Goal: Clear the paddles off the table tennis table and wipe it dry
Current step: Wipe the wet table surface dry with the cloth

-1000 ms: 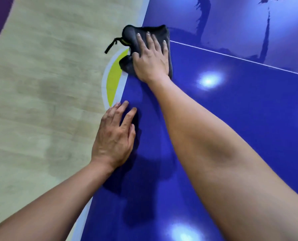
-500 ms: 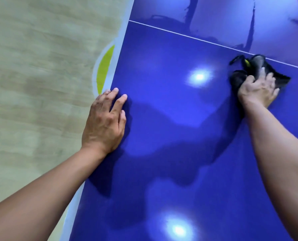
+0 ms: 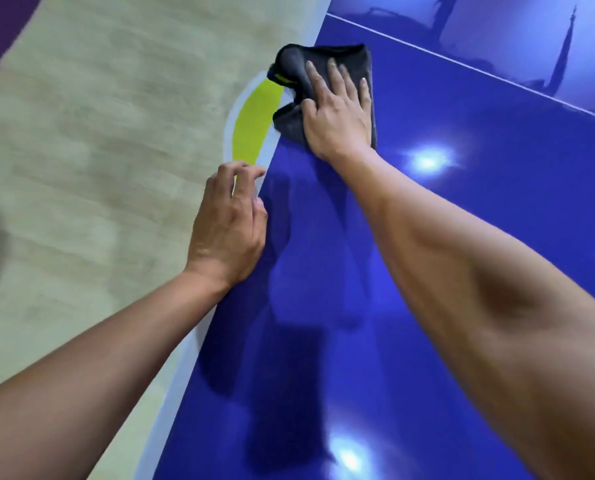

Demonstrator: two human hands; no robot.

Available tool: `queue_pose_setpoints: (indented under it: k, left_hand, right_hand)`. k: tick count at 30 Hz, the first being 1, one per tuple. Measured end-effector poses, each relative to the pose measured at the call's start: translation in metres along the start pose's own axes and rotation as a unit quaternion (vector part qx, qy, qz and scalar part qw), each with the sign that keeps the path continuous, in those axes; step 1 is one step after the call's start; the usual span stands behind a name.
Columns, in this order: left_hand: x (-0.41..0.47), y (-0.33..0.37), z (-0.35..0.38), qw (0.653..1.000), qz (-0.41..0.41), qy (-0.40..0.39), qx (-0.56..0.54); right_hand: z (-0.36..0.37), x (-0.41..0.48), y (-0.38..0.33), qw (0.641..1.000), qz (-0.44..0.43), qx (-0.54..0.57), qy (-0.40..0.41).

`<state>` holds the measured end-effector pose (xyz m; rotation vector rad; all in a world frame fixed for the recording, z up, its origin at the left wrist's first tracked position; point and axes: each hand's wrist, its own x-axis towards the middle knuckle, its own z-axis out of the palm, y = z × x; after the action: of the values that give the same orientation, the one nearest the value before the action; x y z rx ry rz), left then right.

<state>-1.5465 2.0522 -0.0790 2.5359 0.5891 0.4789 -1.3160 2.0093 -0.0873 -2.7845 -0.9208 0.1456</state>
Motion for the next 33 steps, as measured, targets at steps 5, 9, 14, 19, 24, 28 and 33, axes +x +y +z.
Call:
queue_pose_setpoints:
  k: [5,9,14,19,24,28,33]
  left_hand:
    - [-0.092,-0.024,-0.036,0.995,0.006,-0.064,0.07]
    - [-0.157,-0.034,-0.06,0.992,-0.006,-0.096,0.086]
    - [-0.215,-0.038,-0.091,0.989,-0.014,-0.121,0.08]
    - [-0.265,-0.033,-0.12,0.99,-0.013,-0.124,0.058]
    - [-0.291,-0.023,-0.137,0.988,-0.046,-0.144,0.009]
    - [-0.294,-0.017,-0.135,0.978,-0.044,-0.195,0.062]
    - [-0.282,-0.015,-0.135,0.954,-0.038,-0.263,0.141]
  right_hand:
    - [0.013,-0.101,-0.041,0.999,-0.038,0.003,0.003]
    - [0.019,-0.188,-0.073,0.999,-0.035,0.025,-0.008]
    - [0.025,-0.286,-0.097,0.998,-0.047,0.035,-0.012]
    - [0.03,-0.388,-0.113,0.998,-0.046,0.022,-0.024]
    - [0.033,-0.476,-0.136,0.997,-0.048,0.045,-0.038]
    - [0.027,-0.494,-0.138,0.996,-0.03,0.06,-0.066]
    - [0.0,-0.47,-0.126,0.996,-0.016,0.09,-0.011]
